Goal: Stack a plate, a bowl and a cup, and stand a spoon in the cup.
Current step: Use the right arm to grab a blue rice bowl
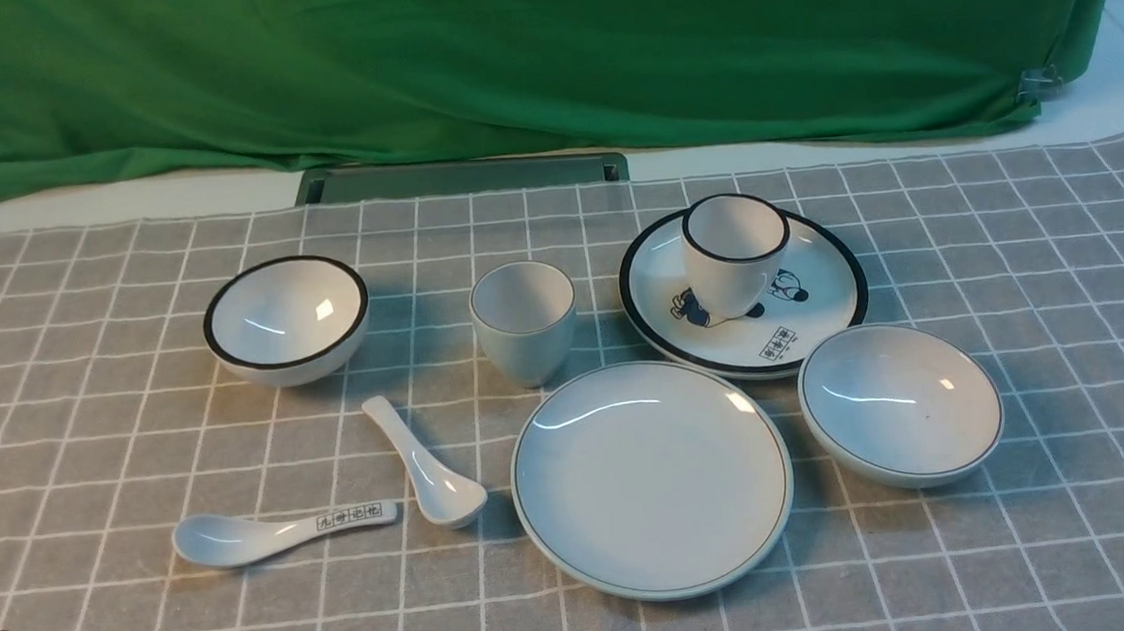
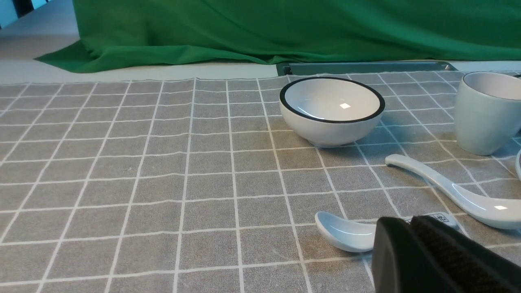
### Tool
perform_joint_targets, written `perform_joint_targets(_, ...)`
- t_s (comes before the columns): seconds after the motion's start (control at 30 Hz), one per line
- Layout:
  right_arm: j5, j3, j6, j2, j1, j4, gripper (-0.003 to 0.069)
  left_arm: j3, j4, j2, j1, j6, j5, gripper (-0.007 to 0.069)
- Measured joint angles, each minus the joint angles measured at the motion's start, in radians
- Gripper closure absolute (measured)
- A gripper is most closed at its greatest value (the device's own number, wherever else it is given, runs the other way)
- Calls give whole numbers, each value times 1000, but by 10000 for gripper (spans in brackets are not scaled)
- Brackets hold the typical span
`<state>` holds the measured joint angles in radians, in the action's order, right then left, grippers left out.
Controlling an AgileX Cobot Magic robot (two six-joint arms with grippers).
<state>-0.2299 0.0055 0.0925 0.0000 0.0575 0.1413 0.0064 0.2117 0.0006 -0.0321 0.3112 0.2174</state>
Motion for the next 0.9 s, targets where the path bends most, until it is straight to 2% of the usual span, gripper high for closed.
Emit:
perform_joint_targets(0.07, 1, 0, 0, 0, 0, 0, 417, 0, 25, 0, 0, -12, -46, 607)
perform_joint_targets(0.2, 2, 0, 0, 0, 0, 0, 417, 0, 232, 0, 0, -136, -139, 607)
perform_joint_targets(0.33, 2, 0, 0, 0, 0, 0, 417, 0, 383, 0, 0, -261, -190, 607)
perform_joint_targets(0.43, 3, 0, 0, 0, 0, 0, 417, 0, 418, 0, 0, -327, -232, 607)
perform_joint_targets(0.53, 3, 0, 0, 0, 0, 0, 417, -6, 418, 0, 0, -344, -228, 607)
perform_joint_targets(0.73, 3, 0, 0, 0, 0, 0, 417, -164, 369, 72, 0, -251, -53, 607)
perform_joint_targets(0.9, 3, 0, 0, 0, 0, 0, 417, -372, 353, 302, 0, -24, 164, 607)
